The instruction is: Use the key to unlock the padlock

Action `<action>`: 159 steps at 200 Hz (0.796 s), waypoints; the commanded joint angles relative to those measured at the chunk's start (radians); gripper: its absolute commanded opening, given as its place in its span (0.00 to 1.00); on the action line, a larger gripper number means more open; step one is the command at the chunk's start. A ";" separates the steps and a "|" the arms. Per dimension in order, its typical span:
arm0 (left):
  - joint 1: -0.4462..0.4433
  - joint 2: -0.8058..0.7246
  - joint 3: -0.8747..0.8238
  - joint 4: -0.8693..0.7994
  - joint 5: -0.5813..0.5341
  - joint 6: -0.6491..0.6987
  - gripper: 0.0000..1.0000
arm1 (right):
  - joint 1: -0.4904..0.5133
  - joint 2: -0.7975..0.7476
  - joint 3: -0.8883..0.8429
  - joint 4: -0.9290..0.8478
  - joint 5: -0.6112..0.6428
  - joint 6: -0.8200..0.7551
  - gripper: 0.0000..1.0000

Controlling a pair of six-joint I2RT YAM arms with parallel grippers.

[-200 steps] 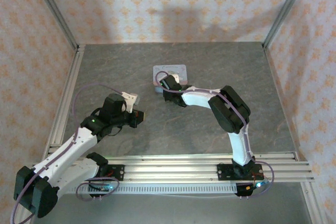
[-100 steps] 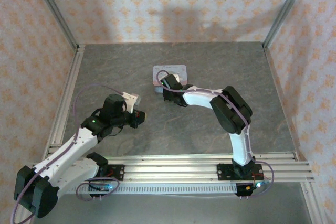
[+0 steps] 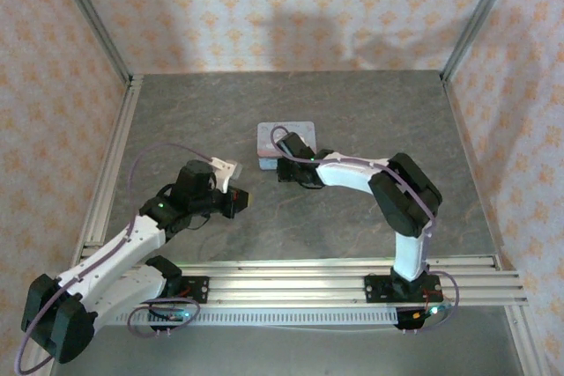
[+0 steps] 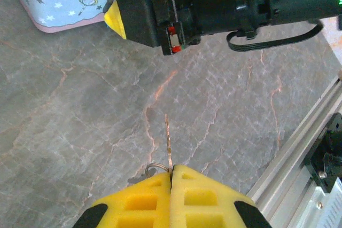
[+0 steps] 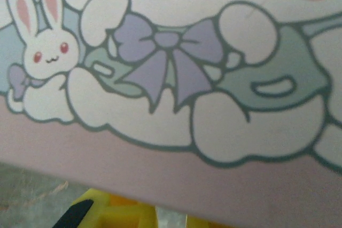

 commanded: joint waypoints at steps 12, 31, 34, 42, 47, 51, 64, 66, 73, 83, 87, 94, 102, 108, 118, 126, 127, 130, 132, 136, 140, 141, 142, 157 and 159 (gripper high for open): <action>-0.030 0.013 -0.069 0.075 0.002 0.008 0.00 | 0.028 -0.079 -0.019 -0.061 -0.037 0.057 0.02; -0.035 0.029 -0.110 0.159 0.017 0.026 0.00 | 0.029 -0.102 -0.024 -0.088 -0.077 0.084 0.02; -0.035 0.034 -0.117 0.176 0.024 0.029 0.00 | 0.029 -0.104 -0.022 -0.093 -0.083 0.086 0.02; -0.036 0.052 -0.131 0.223 0.043 0.039 0.00 | 0.029 -0.112 -0.018 -0.109 -0.098 0.093 0.01; -0.035 0.067 -0.139 0.252 0.056 0.045 0.00 | 0.029 -0.116 -0.014 -0.120 -0.105 0.096 0.01; -0.035 0.081 -0.145 0.276 0.065 0.049 0.00 | 0.029 -0.119 -0.012 -0.126 -0.110 0.097 0.01; -0.035 0.134 -0.153 0.350 0.101 0.067 0.00 | 0.027 -0.130 0.000 -0.149 -0.130 0.100 0.01; -0.035 0.144 -0.153 0.361 0.105 0.071 0.00 | 0.027 -0.130 0.002 -0.153 -0.132 0.101 0.01; -0.036 0.178 -0.150 0.392 0.124 0.083 0.00 | 0.026 -0.134 0.011 -0.168 -0.136 0.101 0.01; -0.034 0.222 -0.140 0.422 0.148 0.108 0.00 | 0.026 -0.136 0.021 -0.187 -0.145 0.101 0.01; -0.034 0.237 -0.139 0.434 0.153 0.115 0.00 | 0.026 -0.138 0.024 -0.194 -0.149 0.100 0.01; -0.034 0.262 -0.136 0.458 0.161 0.129 0.00 | 0.024 -0.138 0.028 -0.201 -0.155 0.101 0.01; -0.032 0.284 -0.137 0.490 0.162 0.139 0.00 | 0.023 -0.140 0.031 -0.208 -0.163 0.102 0.01; -0.028 0.299 -0.140 0.520 0.165 0.140 0.00 | 0.021 -0.139 0.033 -0.213 -0.172 0.103 0.01; -0.013 0.323 -0.146 0.567 0.180 0.138 0.00 | 0.017 -0.143 0.033 -0.217 -0.188 0.111 0.00; -0.004 0.341 -0.148 0.600 0.195 0.136 0.00 | 0.015 -0.144 0.033 -0.219 -0.201 0.117 0.00; -0.001 0.343 -0.148 0.603 0.197 0.136 0.00 | 0.015 -0.146 0.033 -0.220 -0.203 0.117 0.00; 0.002 0.350 -0.150 0.615 0.201 0.136 0.00 | 0.014 -0.147 0.032 -0.220 -0.207 0.119 0.00; 0.005 0.354 -0.150 0.623 0.206 0.136 0.00 | 0.014 -0.150 0.033 -0.220 -0.210 0.120 0.01; 0.011 0.362 -0.151 0.640 0.216 0.134 0.00 | 0.012 -0.152 0.033 -0.221 -0.214 0.123 0.00; 0.016 0.371 -0.153 0.656 0.229 0.133 0.00 | 0.012 -0.156 0.031 -0.221 -0.221 0.125 0.00; 0.017 0.372 -0.154 0.660 0.230 0.134 0.00 | 0.011 -0.157 0.032 -0.221 -0.223 0.125 0.00; 0.019 0.375 -0.153 0.664 0.233 0.133 0.00 | 0.011 -0.158 0.031 -0.221 -0.225 0.126 0.00; 0.037 0.402 -0.156 0.707 0.268 0.128 0.00 | 0.003 -0.170 0.033 -0.226 -0.247 0.134 0.00; 0.039 0.407 -0.155 0.709 0.271 0.127 0.00 | 0.002 -0.170 0.034 -0.226 -0.250 0.136 0.00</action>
